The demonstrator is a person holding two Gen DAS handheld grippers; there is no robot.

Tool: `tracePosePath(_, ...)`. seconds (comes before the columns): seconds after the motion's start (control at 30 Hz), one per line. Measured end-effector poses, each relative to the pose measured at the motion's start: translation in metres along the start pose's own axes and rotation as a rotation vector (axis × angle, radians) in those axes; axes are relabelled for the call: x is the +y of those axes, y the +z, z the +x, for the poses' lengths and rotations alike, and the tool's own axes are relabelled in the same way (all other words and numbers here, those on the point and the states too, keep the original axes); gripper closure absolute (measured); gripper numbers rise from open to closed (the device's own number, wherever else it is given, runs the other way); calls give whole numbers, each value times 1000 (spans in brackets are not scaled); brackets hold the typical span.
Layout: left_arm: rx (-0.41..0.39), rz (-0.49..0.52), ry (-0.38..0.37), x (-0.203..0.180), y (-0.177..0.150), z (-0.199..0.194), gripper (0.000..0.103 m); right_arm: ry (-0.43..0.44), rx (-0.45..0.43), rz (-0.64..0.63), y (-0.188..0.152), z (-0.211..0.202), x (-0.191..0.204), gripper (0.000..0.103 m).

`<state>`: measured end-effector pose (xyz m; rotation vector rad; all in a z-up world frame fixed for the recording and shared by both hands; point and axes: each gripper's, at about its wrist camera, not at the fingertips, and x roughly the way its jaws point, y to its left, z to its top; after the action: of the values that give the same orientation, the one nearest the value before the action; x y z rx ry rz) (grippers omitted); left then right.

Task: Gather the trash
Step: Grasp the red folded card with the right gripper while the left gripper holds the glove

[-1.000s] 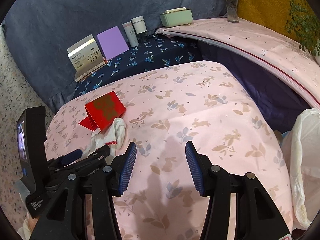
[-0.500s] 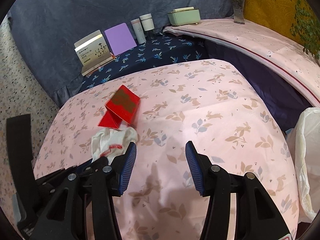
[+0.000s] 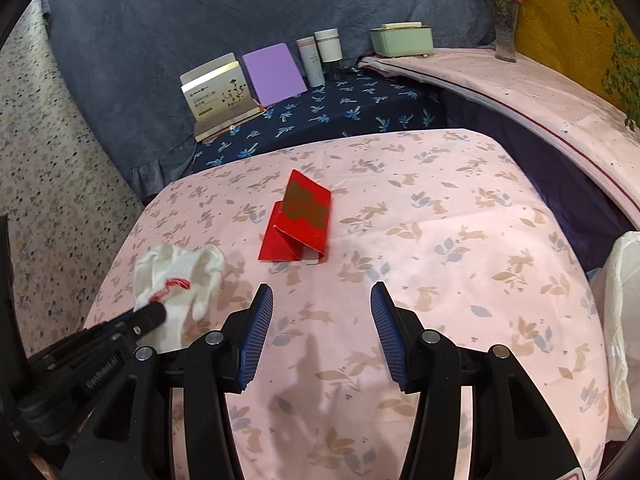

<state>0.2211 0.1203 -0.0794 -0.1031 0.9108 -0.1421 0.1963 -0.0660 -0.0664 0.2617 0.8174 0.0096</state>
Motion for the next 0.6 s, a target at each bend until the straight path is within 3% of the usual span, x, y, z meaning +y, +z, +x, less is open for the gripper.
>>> tracePosePath(0.6, 4, 2, 18, 16, 51, 59, 90, -11, 56, -23, 41, 101, 27, 53)
